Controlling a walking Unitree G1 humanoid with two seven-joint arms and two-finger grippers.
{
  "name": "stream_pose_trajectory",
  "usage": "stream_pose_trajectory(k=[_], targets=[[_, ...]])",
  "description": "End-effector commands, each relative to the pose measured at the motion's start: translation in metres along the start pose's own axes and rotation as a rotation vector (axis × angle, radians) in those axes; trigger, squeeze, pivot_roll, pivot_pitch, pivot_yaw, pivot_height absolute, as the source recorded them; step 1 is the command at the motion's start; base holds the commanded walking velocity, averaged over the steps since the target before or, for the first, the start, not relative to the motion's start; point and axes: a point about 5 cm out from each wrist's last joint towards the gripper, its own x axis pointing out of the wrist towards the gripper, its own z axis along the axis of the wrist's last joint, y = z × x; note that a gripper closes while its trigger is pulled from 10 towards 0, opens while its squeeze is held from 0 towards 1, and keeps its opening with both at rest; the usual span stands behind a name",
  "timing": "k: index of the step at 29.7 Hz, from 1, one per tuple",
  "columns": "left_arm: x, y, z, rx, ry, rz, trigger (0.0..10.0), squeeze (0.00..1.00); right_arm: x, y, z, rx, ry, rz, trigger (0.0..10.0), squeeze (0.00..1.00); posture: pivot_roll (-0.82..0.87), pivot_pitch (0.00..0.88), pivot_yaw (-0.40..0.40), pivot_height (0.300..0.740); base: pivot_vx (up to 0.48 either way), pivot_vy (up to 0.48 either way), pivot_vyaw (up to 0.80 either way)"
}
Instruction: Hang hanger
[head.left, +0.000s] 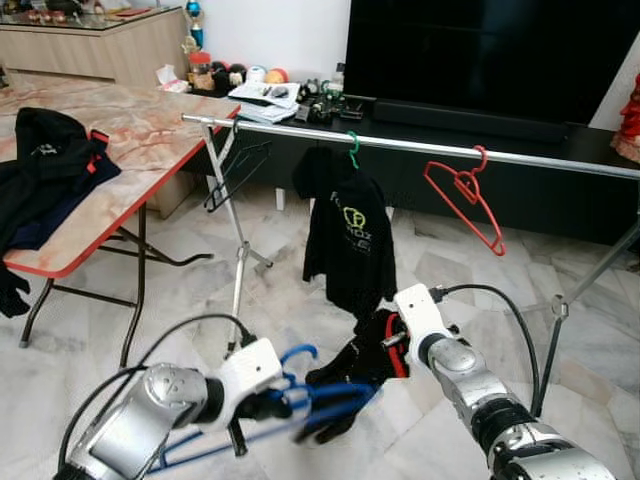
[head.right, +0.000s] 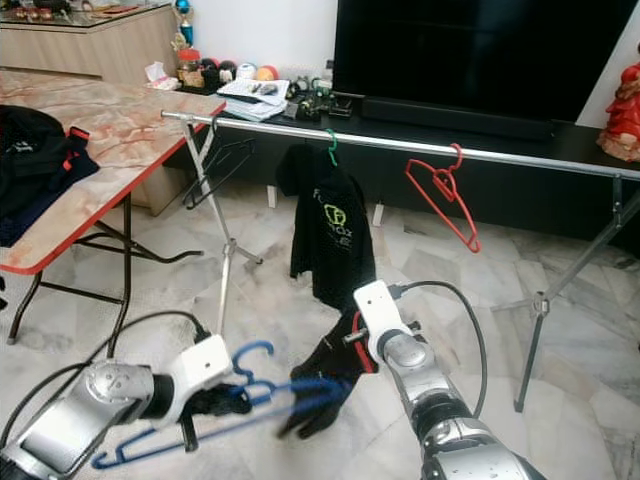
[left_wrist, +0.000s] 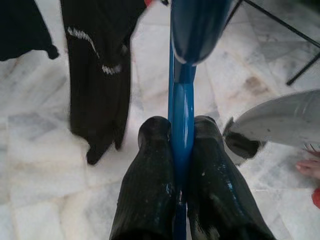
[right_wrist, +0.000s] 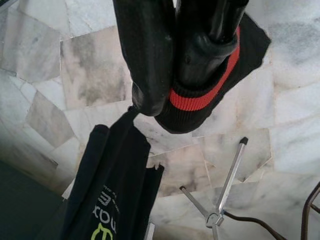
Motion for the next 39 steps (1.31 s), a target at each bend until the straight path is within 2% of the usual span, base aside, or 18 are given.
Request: stream_pose_trajectory(k=[1,4,5,12,16,18,26,28,35,36,39], targets=[[0.001,0.006,0.013,0.011,-0.060,0.042,10.0,0.00,0.001,-0.002,0.011,0.017,-0.024,-0.011,10.0,0.00,0.19,0.000,-0.058,0.740,0.000,0.000,0.00],[0.006,0.015,0.019,0.010,-0.081,0.133,10.0,0.00,0.002,0.000,0.010,0.026,-0.023,-0.007,10.0,0.00,0.19,0.000,-0.057,0.740,0.000,0.000,0.00],[0.008,0.022,0.018,0.016,-0.076,0.201,10.0,0.00,0.002,0.001,0.010,0.034,-0.025,-0.003,10.0,0.00,0.19,0.000,-0.054,0.740,0.000,0.000,0.00],[0.006,0.034,0.011,-0.021,-0.040,0.317,10.0,0.00,0.002,0.002,0.009,0.043,-0.025,-0.003,10.0,0.00,0.19,0.000,-0.051,0.740,0.000,0.000,0.00],[0.000,0.037,0.006,-0.002,-0.001,0.331,10.0,0.00,0.001,-0.001,0.007,0.045,-0.021,-0.008,10.0,0.00,0.19,0.000,-0.054,0.740,0.000,0.000,0.00],[-0.001,0.041,0.005,-0.014,-0.011,0.365,10.0,0.00,0.001,-0.002,0.007,0.044,-0.021,-0.008,10.0,0.00,0.19,0.000,-0.056,0.740,0.000,0.000,0.00],[0.004,0.037,0.010,-0.028,-0.057,0.353,10.0,0.00,0.001,-0.002,0.008,0.046,-0.025,0.006,10.0,0.00,0.19,0.000,-0.064,0.740,0.000,0.000,0.00],[0.009,0.031,0.015,-0.032,-0.089,0.302,10.0,0.00,0.001,-0.001,0.008,0.071,-0.025,0.013,10.0,0.00,0.19,0.000,-0.064,0.740,0.000,0.000,0.00],[0.014,0.023,0.022,-0.012,-0.100,0.212,10.0,0.00,0.001,0.000,0.009,0.080,-0.027,0.014,10.0,0.00,0.19,0.000,-0.066,0.740,0.000,0.000,0.00],[0.014,0.024,0.023,-0.009,-0.103,0.216,10.0,0.00,0.001,0.000,0.010,0.081,-0.028,0.015,10.0,0.00,0.19,0.000,-0.066,0.740,0.000,0.000,0.00],[0.013,0.039,0.031,-0.018,-0.144,0.357,10.0,0.00,0.002,0.001,0.010,0.088,-0.029,0.018,10.0,0.00,0.19,0.000,-0.065,0.740,0.000,0.000,0.00]])
